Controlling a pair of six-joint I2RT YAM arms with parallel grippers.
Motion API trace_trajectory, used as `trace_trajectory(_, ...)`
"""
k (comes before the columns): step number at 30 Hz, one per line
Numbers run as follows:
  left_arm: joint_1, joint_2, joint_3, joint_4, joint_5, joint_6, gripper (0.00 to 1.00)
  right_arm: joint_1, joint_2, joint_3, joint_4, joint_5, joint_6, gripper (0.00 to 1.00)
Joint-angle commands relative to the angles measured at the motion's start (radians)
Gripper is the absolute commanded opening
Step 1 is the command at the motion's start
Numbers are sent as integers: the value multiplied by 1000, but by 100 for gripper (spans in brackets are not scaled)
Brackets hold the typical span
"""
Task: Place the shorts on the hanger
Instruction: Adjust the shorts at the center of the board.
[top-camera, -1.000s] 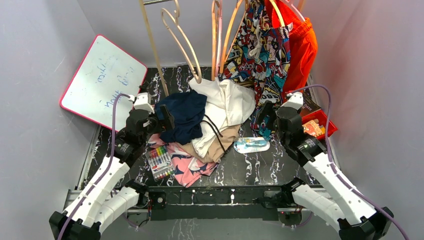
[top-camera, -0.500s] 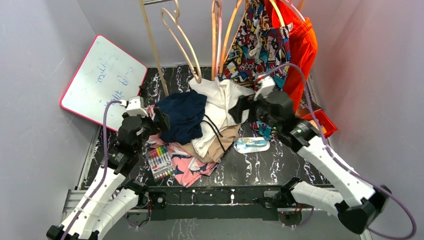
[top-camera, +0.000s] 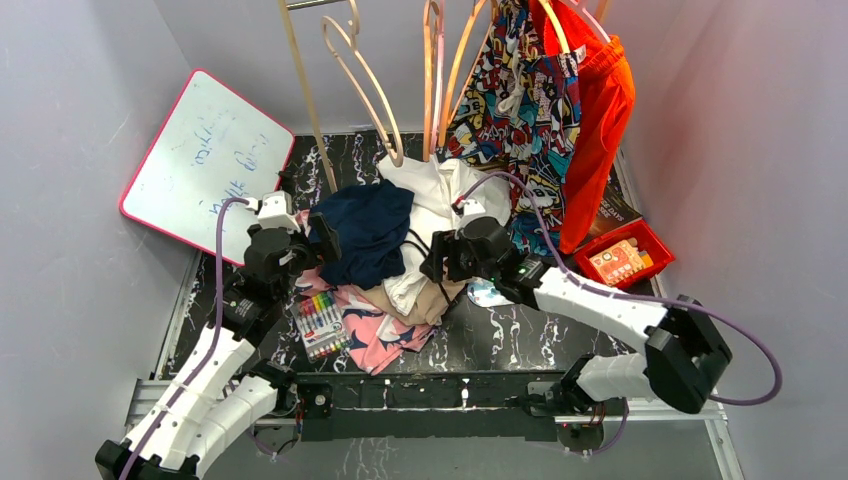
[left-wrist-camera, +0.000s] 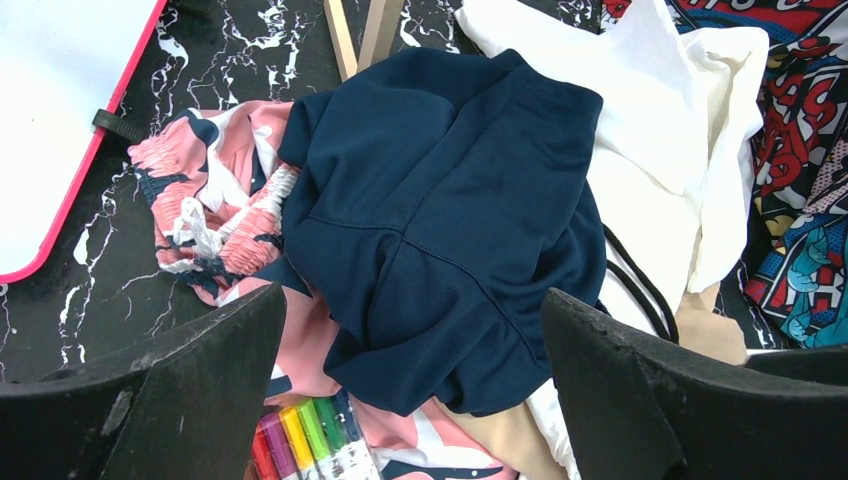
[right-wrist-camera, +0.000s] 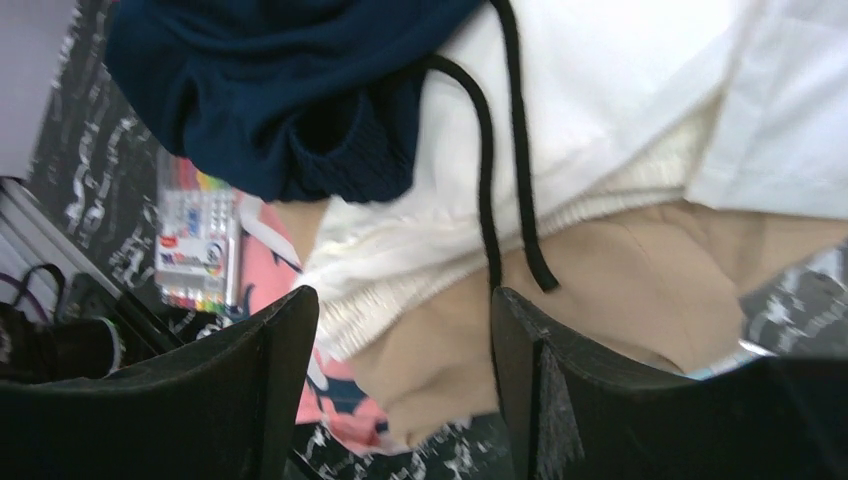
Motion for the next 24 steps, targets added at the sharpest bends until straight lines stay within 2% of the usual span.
trace_trajectory(1, -4, -12, 10, 4, -15, -1, 98, 31, 90, 37, 264, -32, 84, 71)
trace_trajectory(6, -4, -11, 11, 3, -11, -3, 98, 67, 223, 123, 300, -19, 78, 68)
trace_trajectory(14, -4, -20, 8, 7, -7, -3, 98, 73, 345, 184, 298, -29, 38, 65)
trace_trajectory(24, -4, -14, 8, 7, 5, -3, 98, 73, 410, 193, 321, -13, 44, 52)
